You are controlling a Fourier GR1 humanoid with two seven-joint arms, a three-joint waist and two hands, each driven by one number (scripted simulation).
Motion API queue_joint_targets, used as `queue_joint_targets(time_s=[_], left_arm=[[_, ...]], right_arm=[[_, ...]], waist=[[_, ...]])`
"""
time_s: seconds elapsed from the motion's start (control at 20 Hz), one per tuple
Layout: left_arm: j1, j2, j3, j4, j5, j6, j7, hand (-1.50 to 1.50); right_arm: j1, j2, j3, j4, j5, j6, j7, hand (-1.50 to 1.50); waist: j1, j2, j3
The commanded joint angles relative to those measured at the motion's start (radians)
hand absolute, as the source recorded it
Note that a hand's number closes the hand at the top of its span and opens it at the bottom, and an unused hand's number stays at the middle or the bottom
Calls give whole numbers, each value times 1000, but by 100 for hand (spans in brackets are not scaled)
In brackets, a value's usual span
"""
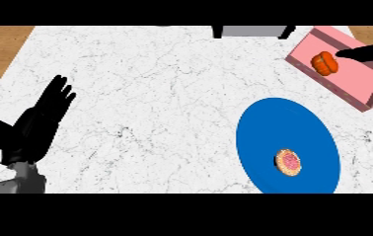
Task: Pick the squash from the plate and place it in the cardboard box
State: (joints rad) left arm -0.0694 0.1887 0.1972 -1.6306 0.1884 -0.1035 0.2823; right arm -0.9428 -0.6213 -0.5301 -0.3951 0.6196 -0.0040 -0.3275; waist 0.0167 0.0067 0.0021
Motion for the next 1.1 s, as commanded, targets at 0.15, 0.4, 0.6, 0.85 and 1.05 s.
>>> queue_joint_targets(time_s=[0.15,0.4,0.6,0.85,1.05], left_arm=[[11,-23,-29,-50,-32,31,16,0],[18,26,21,-28,19,-31,-2,0],[-25,13,12,-24,15,1,43,0],[30,-15,-15,-78,4,-2,30,0],[0,-27,-11,-44,0,13,13,0]], right_arm=[[4,-132,-136,46,-146,90,-13,-150],[52,-261,-197,124,-208,208,-63,-150],[67,-321,-209,153,-231,290,-90,-150],[142,-338,-209,170,-240,314,-177,-150],[196,-375,-216,200,-238,345,-237,-150]], waist=[[1,-1,0],[12,6,1],[12,7,1],[15,5,1],[22,12,4]])
